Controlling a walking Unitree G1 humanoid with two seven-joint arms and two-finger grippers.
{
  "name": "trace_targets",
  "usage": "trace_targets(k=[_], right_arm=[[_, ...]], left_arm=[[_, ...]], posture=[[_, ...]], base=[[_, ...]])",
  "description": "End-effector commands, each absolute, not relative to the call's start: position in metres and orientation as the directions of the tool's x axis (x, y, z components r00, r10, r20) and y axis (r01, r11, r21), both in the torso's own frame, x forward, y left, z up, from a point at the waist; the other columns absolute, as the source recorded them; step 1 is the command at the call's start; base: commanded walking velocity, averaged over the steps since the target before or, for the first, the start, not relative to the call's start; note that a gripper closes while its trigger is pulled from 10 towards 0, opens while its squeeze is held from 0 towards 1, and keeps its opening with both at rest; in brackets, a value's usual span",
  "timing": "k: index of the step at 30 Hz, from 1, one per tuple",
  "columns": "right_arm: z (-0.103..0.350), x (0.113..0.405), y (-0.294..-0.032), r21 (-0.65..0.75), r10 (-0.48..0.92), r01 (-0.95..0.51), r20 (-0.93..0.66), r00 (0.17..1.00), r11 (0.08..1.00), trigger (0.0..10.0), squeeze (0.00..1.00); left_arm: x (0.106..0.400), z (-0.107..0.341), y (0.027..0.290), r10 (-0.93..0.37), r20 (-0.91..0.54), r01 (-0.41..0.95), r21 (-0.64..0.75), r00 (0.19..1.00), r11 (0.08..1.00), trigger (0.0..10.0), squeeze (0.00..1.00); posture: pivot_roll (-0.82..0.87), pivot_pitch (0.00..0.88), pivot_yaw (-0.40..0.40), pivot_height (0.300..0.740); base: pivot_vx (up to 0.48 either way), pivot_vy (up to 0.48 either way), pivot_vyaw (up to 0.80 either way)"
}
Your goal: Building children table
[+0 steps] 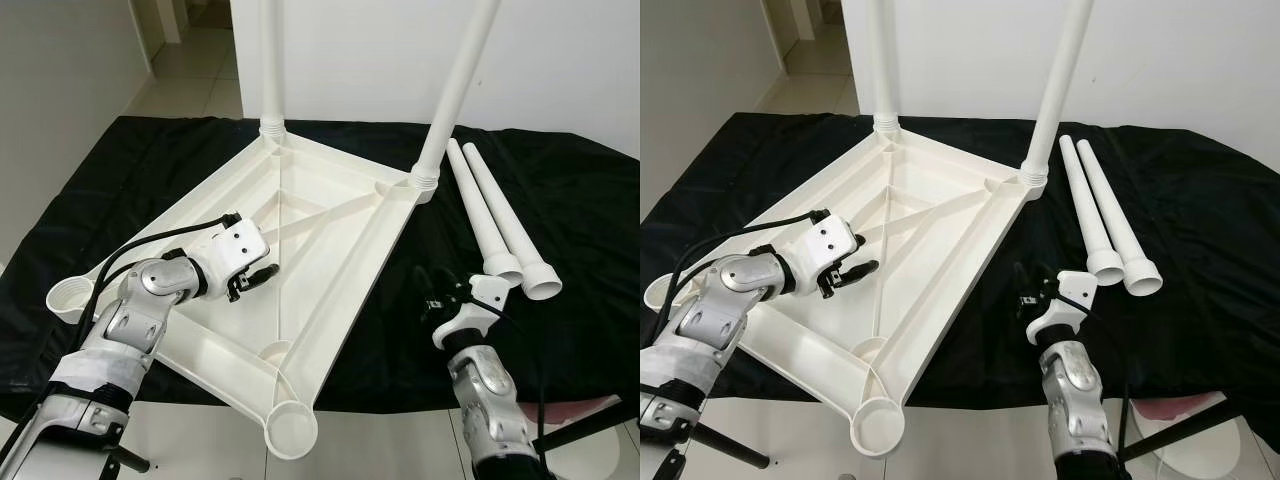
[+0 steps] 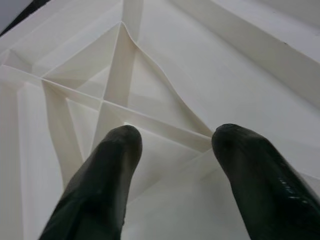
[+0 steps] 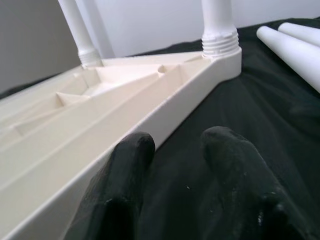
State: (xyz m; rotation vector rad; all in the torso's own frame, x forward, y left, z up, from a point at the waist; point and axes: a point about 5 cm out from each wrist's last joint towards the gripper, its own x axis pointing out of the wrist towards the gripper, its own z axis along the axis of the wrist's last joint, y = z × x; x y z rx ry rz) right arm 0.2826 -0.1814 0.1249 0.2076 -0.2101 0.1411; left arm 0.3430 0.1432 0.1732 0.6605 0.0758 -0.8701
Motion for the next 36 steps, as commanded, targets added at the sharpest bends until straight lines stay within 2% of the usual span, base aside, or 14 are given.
trace_targets(k=[1,3,4,5,6,7,8,9,14,19,31,33,36], right_arm=[[0.130,0.279,-0.182,0.199,0.125,-0.172,0.230,0.965,0.965,10.0,0.77],[0.132,0.278,-0.183,0.196,0.124,-0.171,0.232,0.965,0.965,10.0,0.77],[0.133,0.277,-0.184,0.193,0.125,-0.172,0.232,0.965,0.966,10.0,0.65],[0.134,0.277,-0.185,0.184,0.124,-0.169,0.232,0.965,0.968,10.0,0.00],[0.135,0.277,-0.185,0.178,0.123,-0.167,0.232,0.965,0.970,10.0,0.00],[0.135,0.277,-0.186,0.174,0.124,-0.166,0.230,0.965,0.971,10.0,0.00],[0.135,0.277,-0.186,0.174,0.124,-0.166,0.230,0.965,0.971,10.0,0.00],[0.136,0.278,-0.187,0.164,0.126,-0.166,0.227,0.966,0.973,10.0,0.00],[0.137,0.277,-0.190,0.150,0.130,-0.165,0.221,0.967,0.975,10.0,0.00],[0.141,0.275,-0.195,0.138,0.134,-0.166,0.212,0.968,0.976,10.0,0.00],[0.145,0.274,-0.196,0.123,0.135,-0.163,0.207,0.969,0.979,10.0,0.00],[0.146,0.272,-0.196,0.121,0.130,-0.157,0.205,0.970,0.980,10.0,0.00],[0.146,0.272,-0.197,0.120,0.129,-0.155,0.204,0.970,0.981,10.0,0.00]], left_arm=[[0.345,0.170,0.145,-0.696,-0.343,0.752,0.492,0.631,0.439,10.0,1.00],[0.346,0.169,0.146,-0.694,-0.353,0.755,0.495,0.628,0.431,10.0,1.00],[0.349,0.168,0.148,-0.680,-0.367,0.748,0.511,0.635,0.422,10.0,1.00],[0.350,0.167,0.151,-0.674,-0.385,0.751,0.522,0.630,0.404,10.0,1.00],[0.351,0.166,0.152,-0.671,-0.396,0.753,0.528,0.627,0.393,10.0,1.00],[0.352,0.166,0.153,-0.674,-0.408,0.761,0.530,0.616,0.375,10.0,0.72],[0.352,0.166,0.153,-0.674,-0.408,0.761,0.530,0.616,0.375,10.0,0.72],[0.352,0.166,0.154,-0.680,-0.415,0.769,0.525,0.605,0.364,10.0,0.00],[0.354,0.166,0.159,-0.692,-0.452,0.801,0.503,0.563,0.324,10.0,0.00],[0.356,0.161,0.157,-0.721,-0.505,0.859,0.442,0.475,0.258,10.0,0.00],[0.369,0.160,0.140,-0.721,-0.539,0.880,0.424,0.435,0.214,10.0,0.00],[0.370,0.157,0.135,-0.714,-0.576,0.897,0.407,0.398,0.172,10.0,0.00],[0.369,0.155,0.134,-0.711,-0.588,0.904,0.394,0.385,0.164,10.0,0.00]], posture=[[0.02,0.055,0.036,0.740],[0.02,0.055,0.036,0.740],[0.01,0.054,0.039,0.740],[0.01,0.054,0.039,0.740],[0.01,0.054,0.039,0.740],[0.01,0.055,0.040,0.740],[0.01,0.055,0.040,0.740],[0.01,0.056,0.039,0.740],[0.01,0.062,0.041,0.740],[-0.01,0.068,0.043,0.740],[-0.03,0.073,0.057,0.740],[-0.04,0.080,0.065,0.740],[-0.04,0.081,0.069,0.740]], base=[[0.000,0.000,0.00],[0.000,0.000,0.00],[0.000,0.000,0.00],[0.000,0.000,0.00],[0.000,0.000,0.00],[0.000,0.000,0.00],[0.000,0.000,0.00],[0.000,0.000,0.00],[0.000,0.000,0.00],[0.000,0.000,0.00],[0.000,0.000,0.00],[0.000,0.000,0.00],[0.000,0.000,0.00]])
